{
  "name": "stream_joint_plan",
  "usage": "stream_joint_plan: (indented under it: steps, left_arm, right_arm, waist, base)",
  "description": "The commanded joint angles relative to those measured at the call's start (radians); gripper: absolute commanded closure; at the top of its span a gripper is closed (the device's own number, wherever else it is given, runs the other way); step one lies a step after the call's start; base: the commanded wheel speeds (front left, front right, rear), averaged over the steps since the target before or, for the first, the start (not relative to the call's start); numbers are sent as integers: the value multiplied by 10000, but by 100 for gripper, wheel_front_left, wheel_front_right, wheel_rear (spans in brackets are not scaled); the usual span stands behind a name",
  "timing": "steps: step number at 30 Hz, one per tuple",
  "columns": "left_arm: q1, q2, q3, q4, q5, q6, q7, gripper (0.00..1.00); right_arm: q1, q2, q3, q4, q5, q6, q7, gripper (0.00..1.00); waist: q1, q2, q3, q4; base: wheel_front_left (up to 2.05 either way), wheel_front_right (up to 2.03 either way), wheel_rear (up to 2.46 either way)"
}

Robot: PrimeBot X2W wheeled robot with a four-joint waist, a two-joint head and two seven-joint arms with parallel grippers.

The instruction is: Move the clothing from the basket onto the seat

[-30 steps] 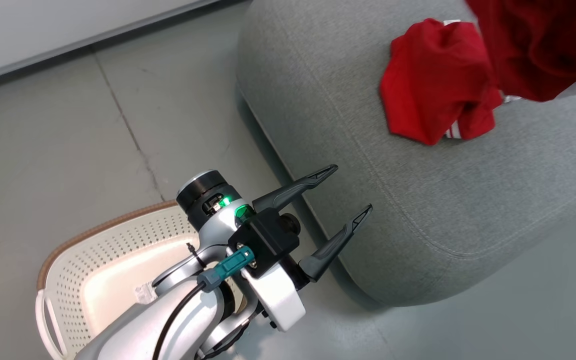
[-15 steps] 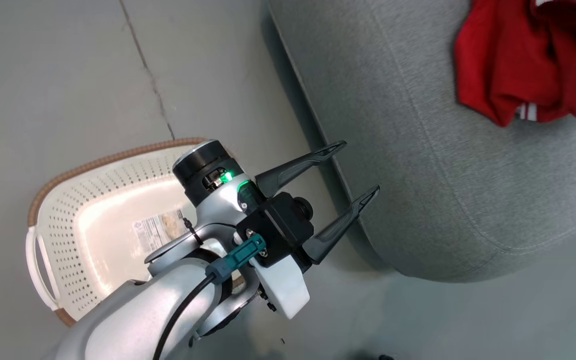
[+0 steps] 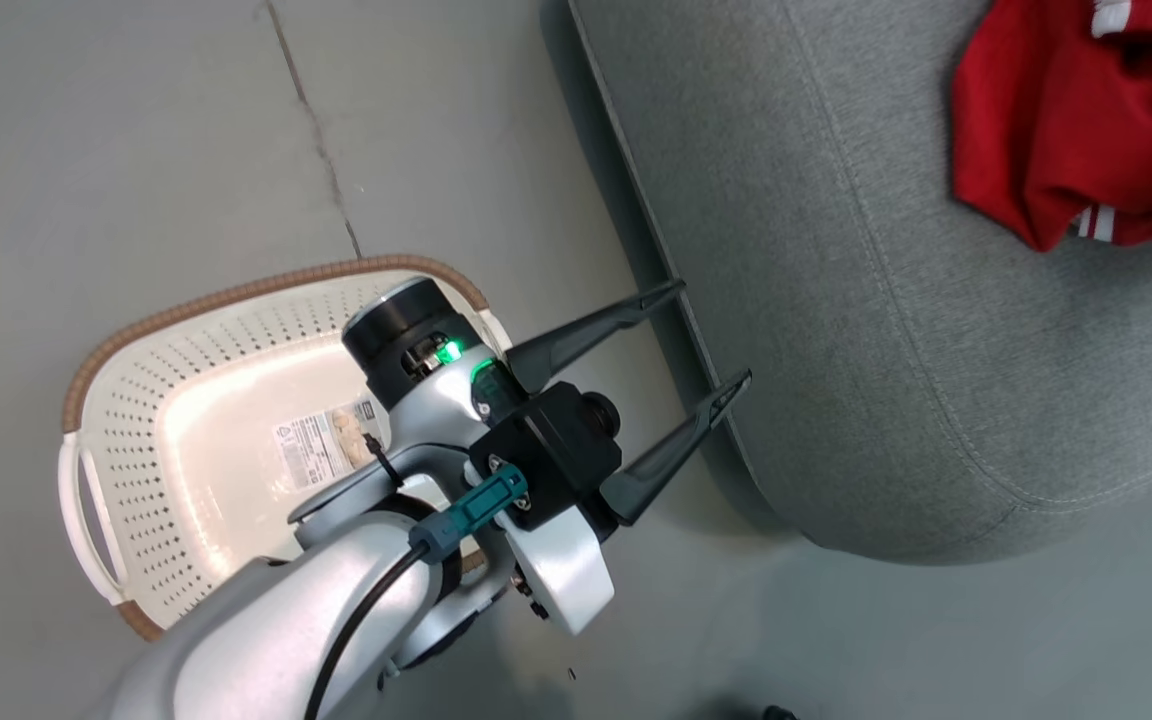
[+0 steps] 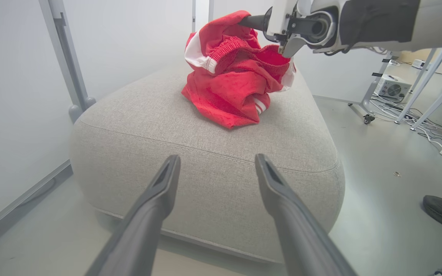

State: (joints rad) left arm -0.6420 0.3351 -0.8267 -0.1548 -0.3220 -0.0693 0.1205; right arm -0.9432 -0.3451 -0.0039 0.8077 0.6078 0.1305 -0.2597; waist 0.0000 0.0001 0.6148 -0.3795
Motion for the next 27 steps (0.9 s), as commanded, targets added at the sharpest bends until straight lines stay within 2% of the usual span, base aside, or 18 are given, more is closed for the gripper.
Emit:
stream_joint_plan:
  steps: [1, 5, 12, 20, 27]
  left_arm:
    - [174, -64, -82, 116, -127, -28, -164, 0]
    - [552, -185, -196, 416, -349, -30, -522, 0]
    - [1420, -373, -223, 904, -760, 276, -1176, 0]
    - [2133, -531, -62, 1286, -1124, 614, -1786, 0]
    - [2848, -551, 275, 1591, -1459, 1139, -2302, 0]
  right_arm:
    - [300, -2, -110, -57, -247, 6, -66, 0]
    - [894, -22, -196, -147, -787, 6, -66, 0]
    - [2316, 44, -358, -796, -1395, 6, -65, 0]
    - [4180, 360, -743, -2371, -1893, 6, -66, 0]
    - [6085, 1071, -1013, -4346, -2374, 6, -58, 0]
  waist:
    - [0, -1, -488, 32]
    - [0, -1, -1290, 103]
    - [0, -1, -2713, 425]
    - [0, -1, -3932, 1059]
    - [0, -1, -4775, 1940]
  base:
    - [0, 0, 0]
    - [0, 0, 0]
    - [0, 0, 0]
    - [0, 0, 0]
    - [0, 0, 0]
